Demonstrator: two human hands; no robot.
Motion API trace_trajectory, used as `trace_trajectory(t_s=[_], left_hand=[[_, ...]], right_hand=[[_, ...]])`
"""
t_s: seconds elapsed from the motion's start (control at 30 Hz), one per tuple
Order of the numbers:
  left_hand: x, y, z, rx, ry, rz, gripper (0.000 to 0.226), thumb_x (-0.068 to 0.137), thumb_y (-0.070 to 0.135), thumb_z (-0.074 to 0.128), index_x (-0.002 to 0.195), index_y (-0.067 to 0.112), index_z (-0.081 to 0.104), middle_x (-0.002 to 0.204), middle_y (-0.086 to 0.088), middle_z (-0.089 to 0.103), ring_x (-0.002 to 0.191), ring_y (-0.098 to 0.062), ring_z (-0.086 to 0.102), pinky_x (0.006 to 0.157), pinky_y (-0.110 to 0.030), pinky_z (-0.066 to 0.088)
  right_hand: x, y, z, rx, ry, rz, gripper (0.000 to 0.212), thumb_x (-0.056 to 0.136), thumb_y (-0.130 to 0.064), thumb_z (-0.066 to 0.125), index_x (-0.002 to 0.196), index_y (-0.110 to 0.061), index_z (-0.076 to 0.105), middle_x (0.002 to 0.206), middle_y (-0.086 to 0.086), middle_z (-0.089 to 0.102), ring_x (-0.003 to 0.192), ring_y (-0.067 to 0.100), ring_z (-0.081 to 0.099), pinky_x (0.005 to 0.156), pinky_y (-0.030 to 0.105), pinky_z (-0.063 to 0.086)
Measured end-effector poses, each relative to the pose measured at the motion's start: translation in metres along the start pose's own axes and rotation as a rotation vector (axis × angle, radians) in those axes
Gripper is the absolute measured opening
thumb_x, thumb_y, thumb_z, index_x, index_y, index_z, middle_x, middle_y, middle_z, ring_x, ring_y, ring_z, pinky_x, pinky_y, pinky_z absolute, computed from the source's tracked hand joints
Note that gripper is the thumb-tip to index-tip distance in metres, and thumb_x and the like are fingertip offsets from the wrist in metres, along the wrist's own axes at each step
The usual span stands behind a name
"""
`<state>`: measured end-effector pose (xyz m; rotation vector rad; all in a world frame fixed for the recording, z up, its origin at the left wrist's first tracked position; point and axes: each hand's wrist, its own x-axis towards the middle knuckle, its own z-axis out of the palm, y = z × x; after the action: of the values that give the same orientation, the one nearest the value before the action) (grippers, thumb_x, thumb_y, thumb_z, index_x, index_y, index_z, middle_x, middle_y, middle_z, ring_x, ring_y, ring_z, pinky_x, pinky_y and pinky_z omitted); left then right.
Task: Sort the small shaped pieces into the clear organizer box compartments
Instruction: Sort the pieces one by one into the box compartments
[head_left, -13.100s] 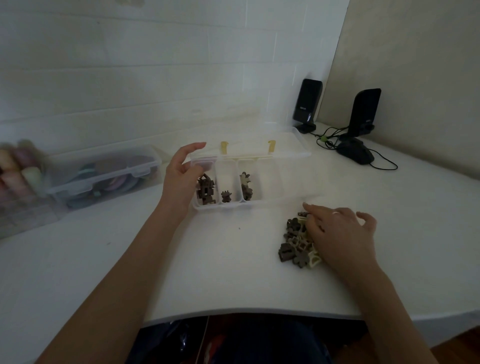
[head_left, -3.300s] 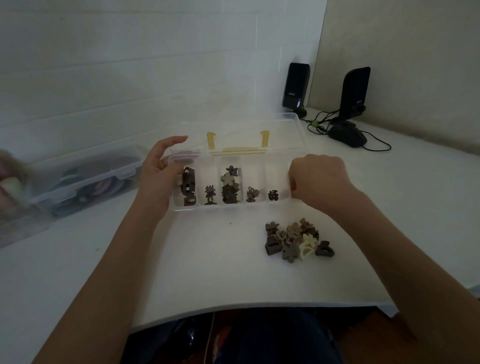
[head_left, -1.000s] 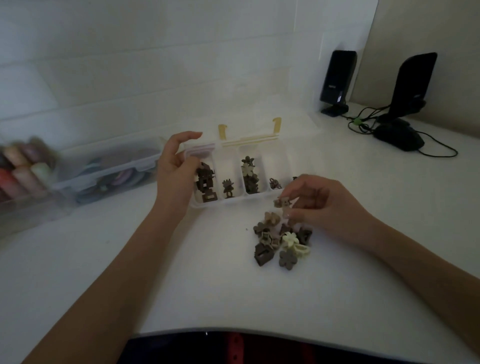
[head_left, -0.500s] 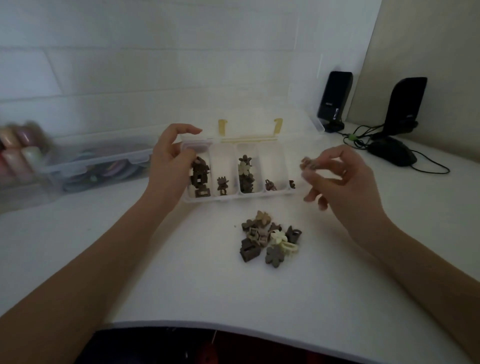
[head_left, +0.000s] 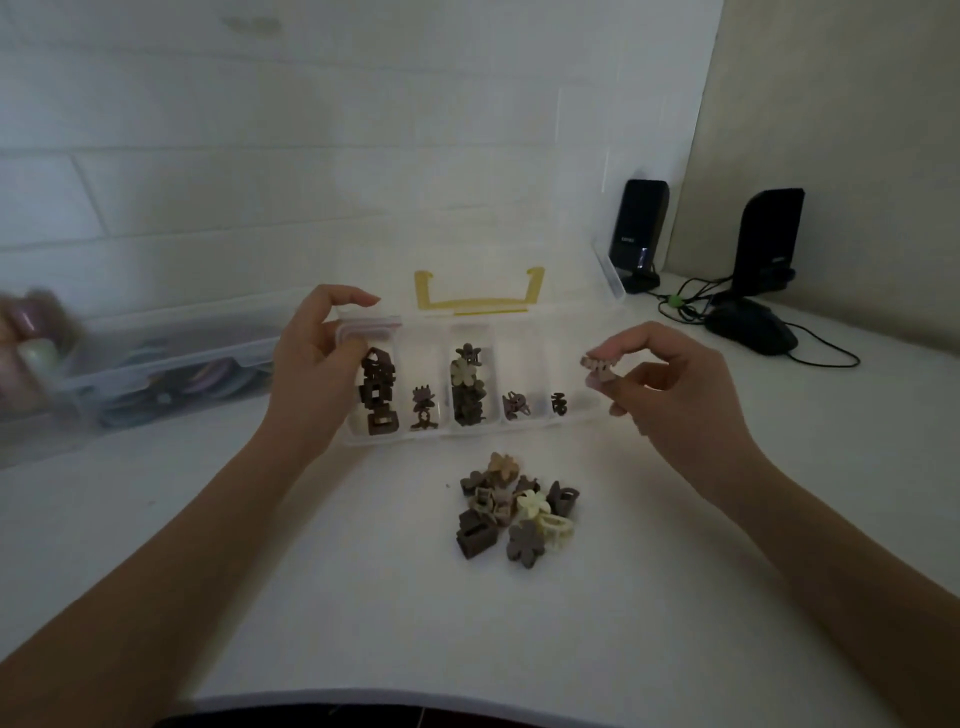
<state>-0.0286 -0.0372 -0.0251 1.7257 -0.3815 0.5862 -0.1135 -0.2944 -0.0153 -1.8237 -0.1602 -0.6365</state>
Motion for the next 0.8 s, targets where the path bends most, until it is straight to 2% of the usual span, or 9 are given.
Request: trace_trajectory(t_s=[0.07, 0.2, 0.3, 0.37, 0.47, 0.57, 0.7, 0.73, 0.8], left_hand=[[0.000, 0.001, 0.001, 0.001, -0.001, 0.003, 0.044, 0.083, -0.011, 0.043, 0.094, 0.029, 0.057, 0.065, -0.024, 0.050, 0.048, -0.019, 0.033, 0.043, -0.022, 0.026], [0.000, 0.002, -0.001, -0.016, -0.006, -0.015, 0.047, 0.081, -0.011, 0.042, 0.093, 0.032, 0.058, 0.070, -0.037, 0.051, 0.054, -0.025, 0.036, 0.051, -0.034, 0.031], [-0.001, 0.002, 0.000, -0.023, -0.006, -0.027, 0.047, 0.081, -0.011, 0.042, 0.093, 0.031, 0.058, 0.071, -0.036, 0.052, 0.057, -0.026, 0.039, 0.053, -0.035, 0.032], [0.000, 0.002, 0.000, -0.057, -0.007, -0.040, 0.047, 0.080, -0.013, 0.042, 0.092, 0.030, 0.059, 0.070, -0.027, 0.055, 0.061, -0.027, 0.042, 0.054, -0.034, 0.033], [0.004, -0.001, -0.002, -0.113, -0.006, -0.078, 0.053, 0.077, -0.013, 0.045, 0.086, 0.036, 0.063, 0.074, -0.016, 0.059, 0.068, -0.029, 0.046, 0.062, -0.040, 0.036], [0.006, -0.003, -0.004, -0.132, -0.014, -0.078, 0.055, 0.075, -0.014, 0.045, 0.085, 0.036, 0.064, 0.070, -0.012, 0.061, 0.068, -0.030, 0.046, 0.061, -0.039, 0.035], [0.004, -0.002, -0.002, -0.119, -0.033, -0.056, 0.053, 0.077, -0.015, 0.045, 0.087, 0.034, 0.061, 0.060, 0.003, 0.064, 0.064, -0.029, 0.048, 0.057, -0.035, 0.036], [0.004, -0.002, -0.002, -0.122, -0.037, -0.047, 0.053, 0.076, -0.015, 0.045, 0.087, 0.034, 0.061, 0.061, 0.000, 0.064, 0.065, -0.030, 0.047, 0.058, -0.036, 0.036], [0.003, 0.000, -0.001, -0.120, -0.048, -0.024, 0.052, 0.076, -0.014, 0.045, 0.089, 0.034, 0.062, 0.068, -0.017, 0.061, 0.066, -0.030, 0.047, 0.059, -0.039, 0.034]], right_hand=[[0.000, 0.001, 0.000, -0.009, -0.018, -0.016, 0.017, 0.076, 0.001, 0.071, 0.079, -0.015, 0.065, 0.090, -0.004, 0.070, 0.051, 0.012, 0.055, 0.042, 0.008, 0.037], [0.001, 0.005, 0.000, -0.010, -0.043, -0.052, 0.020, 0.076, -0.001, 0.072, 0.080, -0.018, 0.064, 0.090, 0.003, 0.069, 0.054, 0.017, 0.054, 0.042, 0.009, 0.037], [0.000, 0.011, 0.001, -0.113, -0.017, -0.097, 0.018, 0.076, -0.012, 0.074, 0.084, -0.024, 0.065, 0.087, -0.008, 0.068, 0.057, 0.011, 0.052, 0.050, 0.014, 0.043], [-0.001, 0.013, 0.001, -0.275, 0.018, -0.158, 0.018, 0.078, -0.016, 0.072, 0.087, -0.030, 0.065, 0.089, -0.016, 0.064, 0.062, 0.007, 0.052, 0.055, 0.009, 0.039], [0.000, 0.012, 0.001, -0.398, 0.036, -0.229, 0.026, 0.081, -0.011, 0.069, 0.091, -0.034, 0.062, 0.093, -0.025, 0.055, 0.073, 0.006, 0.055, 0.059, 0.006, 0.038], [-0.001, 0.012, 0.000, -0.453, 0.010, -0.294, 0.031, 0.081, -0.010, 0.068, 0.096, -0.036, 0.062, 0.092, -0.027, 0.053, 0.072, 0.006, 0.056, 0.059, 0.007, 0.039], [-0.007, 0.009, 0.005, -0.585, -0.070, -0.365, 0.029, 0.082, -0.018, 0.063, 0.104, -0.037, 0.057, 0.085, -0.026, 0.051, 0.070, 0.003, 0.051, 0.057, 0.012, 0.035], [-0.008, 0.009, 0.005, -0.606, -0.082, -0.360, 0.029, 0.083, -0.018, 0.061, 0.103, -0.038, 0.053, 0.084, -0.023, 0.052, 0.072, 0.003, 0.051, 0.057, 0.013, 0.035], [-0.010, 0.008, 0.006, -0.616, -0.084, -0.364, 0.028, 0.083, -0.017, 0.060, 0.096, -0.038, 0.048, 0.083, -0.020, 0.054, 0.073, 0.003, 0.050, 0.056, 0.014, 0.033]])
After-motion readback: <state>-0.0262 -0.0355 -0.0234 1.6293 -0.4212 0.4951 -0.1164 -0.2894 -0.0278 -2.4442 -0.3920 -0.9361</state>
